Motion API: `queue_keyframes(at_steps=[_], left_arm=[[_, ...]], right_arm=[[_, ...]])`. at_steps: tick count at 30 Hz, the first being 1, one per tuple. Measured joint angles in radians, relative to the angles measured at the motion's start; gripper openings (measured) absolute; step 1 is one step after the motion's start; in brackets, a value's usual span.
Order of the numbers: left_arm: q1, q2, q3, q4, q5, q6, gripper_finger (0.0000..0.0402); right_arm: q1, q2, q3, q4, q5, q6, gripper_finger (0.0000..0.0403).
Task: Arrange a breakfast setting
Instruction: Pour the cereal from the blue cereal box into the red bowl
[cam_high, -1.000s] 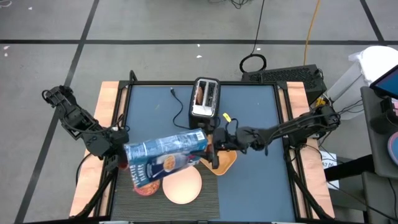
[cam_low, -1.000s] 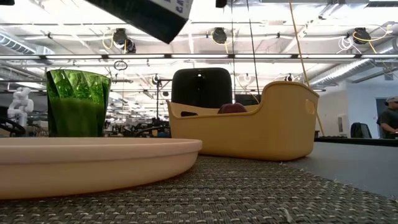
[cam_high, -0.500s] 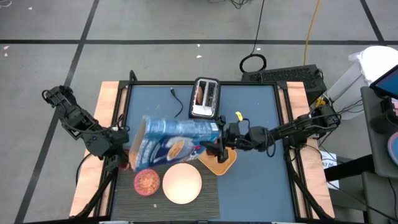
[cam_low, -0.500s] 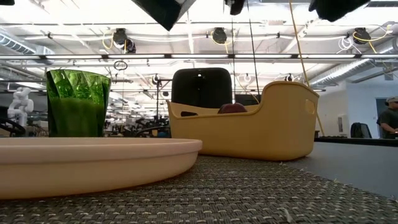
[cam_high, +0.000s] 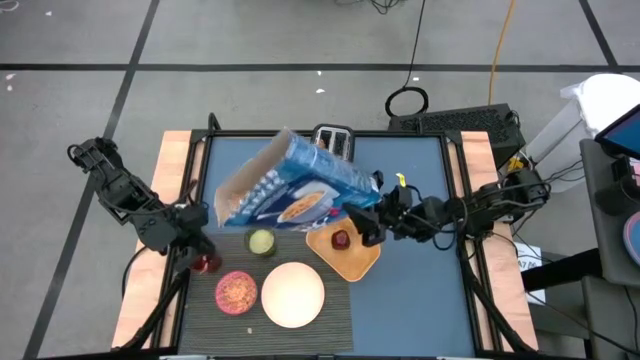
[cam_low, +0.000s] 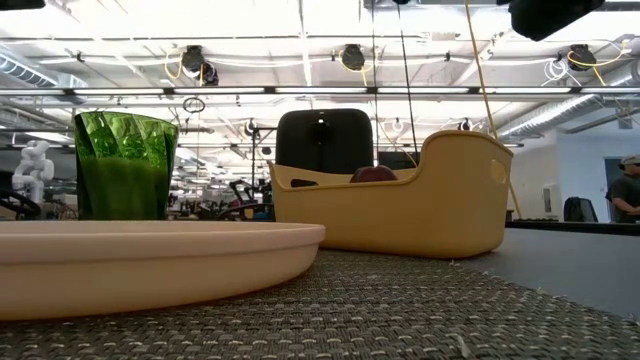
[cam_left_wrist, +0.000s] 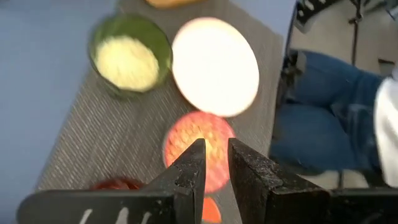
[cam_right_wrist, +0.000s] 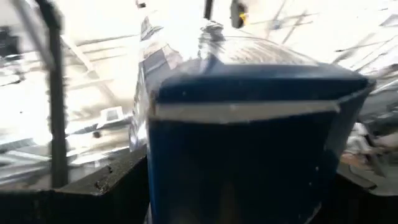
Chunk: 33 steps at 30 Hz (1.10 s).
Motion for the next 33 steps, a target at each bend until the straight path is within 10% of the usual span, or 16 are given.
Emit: queue_keyframes(at_steps=[16, 33], left_arm=[[0.018, 0.000, 0.000, 0.009, -0.380, 0.003, 0.0072], [0.114, 0.000, 0.000, 0.069, -0.425, 0.094, 0.0072]], right_arm=[[-0.086, -0.047, -0.002, 0.001, -0.012, 0.021, 0.0313], [-0.096, -0.081, -0.002, 0.003, -0.060, 0.021, 0.0313]])
